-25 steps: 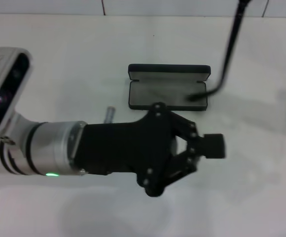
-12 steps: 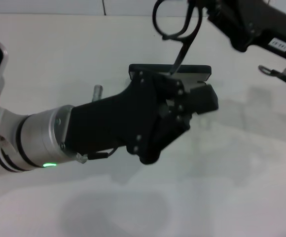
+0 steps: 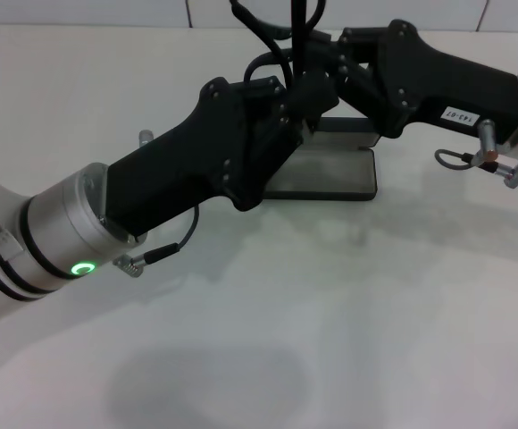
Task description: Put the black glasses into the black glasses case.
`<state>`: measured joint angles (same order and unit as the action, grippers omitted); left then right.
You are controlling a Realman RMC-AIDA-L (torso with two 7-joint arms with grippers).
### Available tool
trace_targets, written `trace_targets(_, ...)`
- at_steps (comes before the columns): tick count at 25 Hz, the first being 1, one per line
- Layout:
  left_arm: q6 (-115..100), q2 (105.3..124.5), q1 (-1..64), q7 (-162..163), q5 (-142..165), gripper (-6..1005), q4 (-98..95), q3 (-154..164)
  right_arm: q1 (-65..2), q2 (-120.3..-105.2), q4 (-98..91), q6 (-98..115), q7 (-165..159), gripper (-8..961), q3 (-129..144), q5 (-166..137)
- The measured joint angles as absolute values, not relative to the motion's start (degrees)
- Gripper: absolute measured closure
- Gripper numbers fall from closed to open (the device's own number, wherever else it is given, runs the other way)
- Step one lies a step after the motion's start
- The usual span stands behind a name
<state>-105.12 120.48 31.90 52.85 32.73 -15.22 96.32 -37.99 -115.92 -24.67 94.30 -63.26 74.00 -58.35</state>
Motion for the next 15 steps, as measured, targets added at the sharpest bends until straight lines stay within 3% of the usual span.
trace_targets(15,-102.9,120.50,31.6,54.1,32.6,981,-14.5,96.3,-38.1,-115.92,-25.2,93.5,-63.5,890,76.5,-59.0)
